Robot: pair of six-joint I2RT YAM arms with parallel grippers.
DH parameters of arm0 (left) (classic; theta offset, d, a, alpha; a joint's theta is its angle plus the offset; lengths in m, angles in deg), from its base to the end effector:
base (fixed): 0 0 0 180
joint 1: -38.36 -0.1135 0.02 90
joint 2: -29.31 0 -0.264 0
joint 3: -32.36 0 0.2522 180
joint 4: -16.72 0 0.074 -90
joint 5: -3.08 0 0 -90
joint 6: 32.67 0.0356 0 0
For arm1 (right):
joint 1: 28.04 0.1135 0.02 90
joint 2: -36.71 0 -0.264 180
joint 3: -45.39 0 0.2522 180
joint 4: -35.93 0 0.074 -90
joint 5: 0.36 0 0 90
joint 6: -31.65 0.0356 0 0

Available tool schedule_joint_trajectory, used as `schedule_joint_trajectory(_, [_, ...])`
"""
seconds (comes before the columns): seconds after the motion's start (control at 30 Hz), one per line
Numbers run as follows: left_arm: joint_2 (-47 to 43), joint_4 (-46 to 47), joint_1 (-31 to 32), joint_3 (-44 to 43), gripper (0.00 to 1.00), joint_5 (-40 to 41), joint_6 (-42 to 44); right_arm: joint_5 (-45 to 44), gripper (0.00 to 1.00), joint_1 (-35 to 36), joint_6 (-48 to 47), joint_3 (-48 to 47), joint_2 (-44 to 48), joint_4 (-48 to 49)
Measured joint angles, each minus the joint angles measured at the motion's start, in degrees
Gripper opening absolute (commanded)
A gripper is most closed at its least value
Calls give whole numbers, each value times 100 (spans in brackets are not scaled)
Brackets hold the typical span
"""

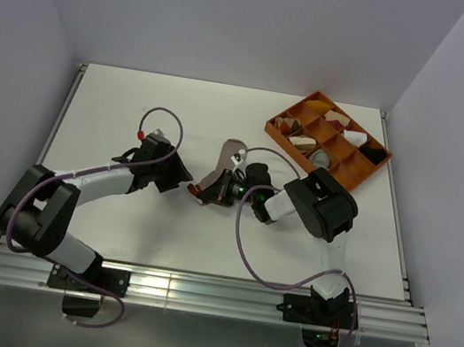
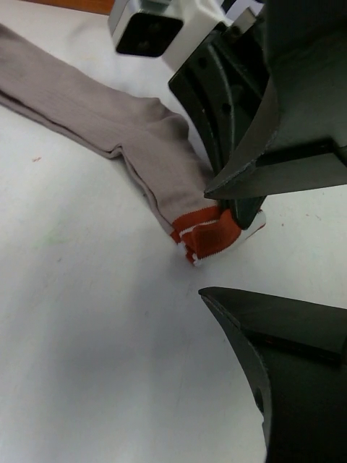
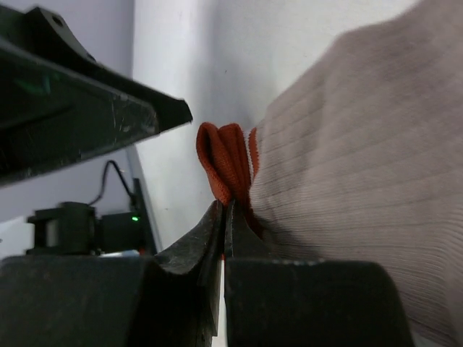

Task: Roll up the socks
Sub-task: Roll the sock at the center of the board.

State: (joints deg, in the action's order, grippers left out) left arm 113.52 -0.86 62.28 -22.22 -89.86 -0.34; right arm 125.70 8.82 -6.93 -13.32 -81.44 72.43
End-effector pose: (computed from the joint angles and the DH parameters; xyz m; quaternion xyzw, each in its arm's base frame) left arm 0.2616 -0.1180 0.1711 -0.2612 0.8934 -0.2563 0.2605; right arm 0.2814 0.2372 0.0890 -0.0691 0.8079 0.5509 0.1973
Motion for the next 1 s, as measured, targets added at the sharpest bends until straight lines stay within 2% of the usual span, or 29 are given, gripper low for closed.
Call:
schedule_joint_trajectory(0.3, [297, 304, 299, 11, 53, -28, -72, 258, 0, -166, 1062, 151, -299, 649])
schedule_joint_trajectory(0.77, [555, 389, 645, 20, 50, 83, -295, 260, 0, -225, 1464, 201, -374, 785])
schedule_joint_trajectory(1.0, [258, 584, 688, 378, 50, 448, -520, 262, 0, -243, 1672, 273, -439, 994])
